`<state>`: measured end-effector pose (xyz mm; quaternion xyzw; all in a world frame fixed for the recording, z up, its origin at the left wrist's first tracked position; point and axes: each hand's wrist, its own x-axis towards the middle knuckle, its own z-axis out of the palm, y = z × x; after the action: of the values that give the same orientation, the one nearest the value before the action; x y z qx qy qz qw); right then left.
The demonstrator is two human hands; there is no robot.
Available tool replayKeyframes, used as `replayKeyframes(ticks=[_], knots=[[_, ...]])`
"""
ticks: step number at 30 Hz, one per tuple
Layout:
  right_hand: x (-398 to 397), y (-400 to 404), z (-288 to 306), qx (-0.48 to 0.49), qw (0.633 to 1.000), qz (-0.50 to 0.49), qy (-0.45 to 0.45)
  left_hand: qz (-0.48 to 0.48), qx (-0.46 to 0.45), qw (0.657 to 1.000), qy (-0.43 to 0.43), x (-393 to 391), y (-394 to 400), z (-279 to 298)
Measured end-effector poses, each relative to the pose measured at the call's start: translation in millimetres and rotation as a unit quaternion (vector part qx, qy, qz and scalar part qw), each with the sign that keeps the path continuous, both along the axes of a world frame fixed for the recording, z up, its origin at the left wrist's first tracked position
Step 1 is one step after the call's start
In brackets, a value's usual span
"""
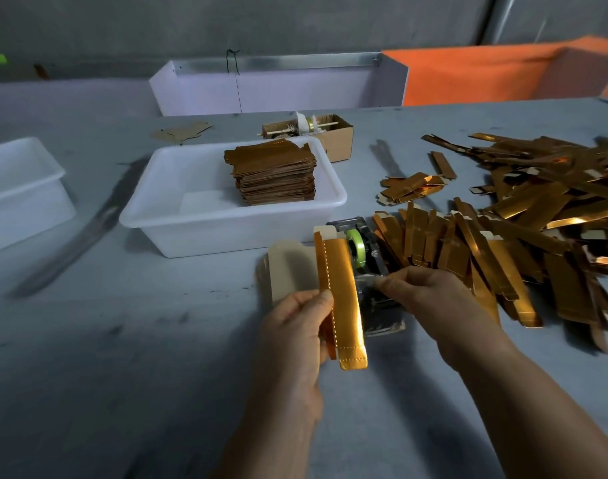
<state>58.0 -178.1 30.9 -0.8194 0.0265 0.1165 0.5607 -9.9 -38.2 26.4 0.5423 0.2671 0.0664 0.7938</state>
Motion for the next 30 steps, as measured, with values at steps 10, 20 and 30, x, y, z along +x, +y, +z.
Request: replayKeyframes(ticks=[10,20,30], knots=[[-2.3,6.0,8.2,0.0,1.0,0.009,0.012,-0.028,0.034,0.999,-0.018,11.9,-14.2,-2.3],[-14.0,4.7,4.4,0.236,0.969,-0.04,0.054,-0.07,0.1,0.993,-0.004,13.4,-18.6,-4.1],[-28.6,5.9,-16.8,-0.114,0.981,-0.067,-0.145,-0.073,0.107,0.992,-0.014,14.5,-15.8,-4.5]])
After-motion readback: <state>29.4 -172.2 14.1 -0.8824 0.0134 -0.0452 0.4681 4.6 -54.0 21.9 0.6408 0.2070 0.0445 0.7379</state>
